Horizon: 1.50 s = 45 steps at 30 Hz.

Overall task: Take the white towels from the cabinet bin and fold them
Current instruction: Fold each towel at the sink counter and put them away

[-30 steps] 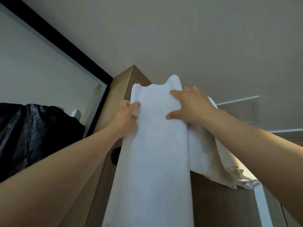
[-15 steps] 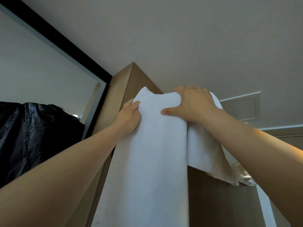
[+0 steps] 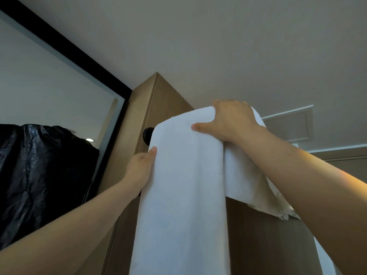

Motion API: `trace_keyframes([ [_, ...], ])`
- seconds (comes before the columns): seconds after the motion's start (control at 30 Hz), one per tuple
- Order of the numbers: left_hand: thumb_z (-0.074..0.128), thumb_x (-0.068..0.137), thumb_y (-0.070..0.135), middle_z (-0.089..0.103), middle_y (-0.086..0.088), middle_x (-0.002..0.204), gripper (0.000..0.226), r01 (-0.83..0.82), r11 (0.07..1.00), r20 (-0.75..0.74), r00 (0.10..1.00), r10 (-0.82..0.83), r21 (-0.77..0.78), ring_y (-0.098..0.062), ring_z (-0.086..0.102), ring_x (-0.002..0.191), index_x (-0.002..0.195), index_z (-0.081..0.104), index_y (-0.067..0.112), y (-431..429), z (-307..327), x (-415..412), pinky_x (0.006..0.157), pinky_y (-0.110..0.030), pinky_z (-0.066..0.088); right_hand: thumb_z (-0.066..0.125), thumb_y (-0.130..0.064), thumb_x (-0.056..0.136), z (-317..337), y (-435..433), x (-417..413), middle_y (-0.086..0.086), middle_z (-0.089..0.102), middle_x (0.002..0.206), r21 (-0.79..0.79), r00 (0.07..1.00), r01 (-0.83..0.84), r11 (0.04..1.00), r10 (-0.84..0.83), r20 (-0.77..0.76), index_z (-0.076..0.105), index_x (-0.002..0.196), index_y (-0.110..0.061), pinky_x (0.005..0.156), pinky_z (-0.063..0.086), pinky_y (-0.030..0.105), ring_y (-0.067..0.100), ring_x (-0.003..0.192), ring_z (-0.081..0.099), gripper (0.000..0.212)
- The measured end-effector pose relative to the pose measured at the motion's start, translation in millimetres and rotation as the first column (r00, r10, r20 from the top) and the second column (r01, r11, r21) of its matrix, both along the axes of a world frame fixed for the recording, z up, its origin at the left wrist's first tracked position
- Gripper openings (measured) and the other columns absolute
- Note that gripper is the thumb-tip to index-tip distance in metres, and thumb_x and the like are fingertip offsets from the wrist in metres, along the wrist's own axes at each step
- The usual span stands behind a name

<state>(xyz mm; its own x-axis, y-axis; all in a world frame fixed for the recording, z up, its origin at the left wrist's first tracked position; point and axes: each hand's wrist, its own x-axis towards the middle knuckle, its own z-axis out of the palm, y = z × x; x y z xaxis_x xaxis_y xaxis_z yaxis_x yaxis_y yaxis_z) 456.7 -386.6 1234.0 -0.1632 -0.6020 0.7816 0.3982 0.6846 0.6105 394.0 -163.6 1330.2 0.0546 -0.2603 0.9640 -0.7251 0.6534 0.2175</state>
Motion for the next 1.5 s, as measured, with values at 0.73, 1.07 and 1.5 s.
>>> trace_keyframes([
  [0.73,0.053,0.096,0.039,0.062,-0.004,0.078,0.037,0.089,0.972,-0.166,0.985,-0.053,0.219,-0.023,0.056,0.072,0.078,0.062,0.007,29,19,20,0.062,-0.029,0.041,0.053,-0.055,0.092,-103,23,-2,0.012,0.068,0.083,-0.179,0.591,-0.653,0.736,0.642,0.488,0.06,0.085,-0.001,0.074,0.055,0.038,0.023,0.074,0.065,0.055],
  [1.07,0.054,0.096,0.038,0.063,-0.005,0.091,0.036,0.089,0.982,-0.104,0.992,-0.072,0.168,-0.026,0.059,0.089,0.108,0.062,0.005,47,57,24,0.081,-0.032,0.045,0.055,-0.039,0.095,-52,16,9,-0.005,0.03,0.048,-0.334,0.641,-0.696,0.635,0.76,0.109,0.027,0.054,-0.017,0.049,0.022,0.029,0.013,0.046,0.029,0.055],
  [1.5,0.052,0.095,0.044,0.06,-0.013,0.122,0.053,0.028,0.974,-0.051,0.999,-0.017,0.225,-0.034,0.057,0.109,0.127,0.054,0.002,24,66,10,0.094,-0.039,0.046,0.045,-0.037,0.1,-12,2,-17,0.015,0.065,0.116,-0.149,0.844,-0.499,0.854,0.518,0.141,0.058,0.124,-0.007,0.091,0.041,0.035,0.033,0.111,0.056,0.041],
])
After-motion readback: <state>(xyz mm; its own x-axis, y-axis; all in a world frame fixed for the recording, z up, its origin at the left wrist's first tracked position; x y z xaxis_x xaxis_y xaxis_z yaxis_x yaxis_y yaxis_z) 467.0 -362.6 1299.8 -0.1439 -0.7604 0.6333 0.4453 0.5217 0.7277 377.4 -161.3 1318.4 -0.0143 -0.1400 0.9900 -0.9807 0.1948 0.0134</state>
